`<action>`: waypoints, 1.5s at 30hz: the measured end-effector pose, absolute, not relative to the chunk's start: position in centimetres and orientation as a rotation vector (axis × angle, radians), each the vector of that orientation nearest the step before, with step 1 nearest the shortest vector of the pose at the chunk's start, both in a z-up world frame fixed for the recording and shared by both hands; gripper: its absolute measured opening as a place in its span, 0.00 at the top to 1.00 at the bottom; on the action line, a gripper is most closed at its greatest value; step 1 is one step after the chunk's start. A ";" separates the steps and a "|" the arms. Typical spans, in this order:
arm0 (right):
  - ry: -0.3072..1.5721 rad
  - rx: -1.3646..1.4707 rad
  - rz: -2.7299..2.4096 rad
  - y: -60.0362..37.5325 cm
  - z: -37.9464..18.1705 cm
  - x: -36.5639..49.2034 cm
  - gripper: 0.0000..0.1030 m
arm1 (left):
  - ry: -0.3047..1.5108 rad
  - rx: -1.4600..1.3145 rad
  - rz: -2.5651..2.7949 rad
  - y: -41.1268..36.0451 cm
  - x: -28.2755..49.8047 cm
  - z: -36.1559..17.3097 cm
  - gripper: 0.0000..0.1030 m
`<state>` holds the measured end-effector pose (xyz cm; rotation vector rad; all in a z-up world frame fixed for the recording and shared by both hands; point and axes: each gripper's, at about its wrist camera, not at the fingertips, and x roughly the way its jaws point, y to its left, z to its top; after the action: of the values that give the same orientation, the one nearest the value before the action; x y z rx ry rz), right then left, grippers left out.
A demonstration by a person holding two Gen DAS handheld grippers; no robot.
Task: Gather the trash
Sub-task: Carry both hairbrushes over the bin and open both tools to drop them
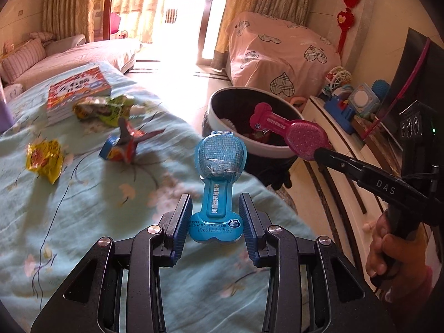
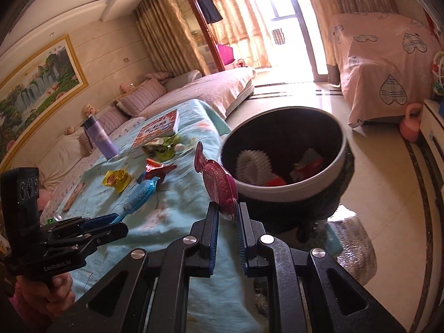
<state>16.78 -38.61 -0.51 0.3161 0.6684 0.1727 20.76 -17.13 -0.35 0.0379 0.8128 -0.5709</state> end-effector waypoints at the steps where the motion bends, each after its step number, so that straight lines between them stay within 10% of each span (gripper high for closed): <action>1: 0.665 0.316 0.165 -39.0 -0.4 16.8 0.87 | 0.808 0.041 -0.577 -17.6 20.9 -0.1 0.67; 45: 0.764 0.230 0.063 -45.6 -1.1 25.5 0.87 | 0.852 0.178 -0.614 -29.4 30.5 -0.4 0.67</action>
<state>25.46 -45.59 -1.12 0.2296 0.7635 0.0627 30.49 -29.42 -0.36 0.1776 0.8524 -0.6143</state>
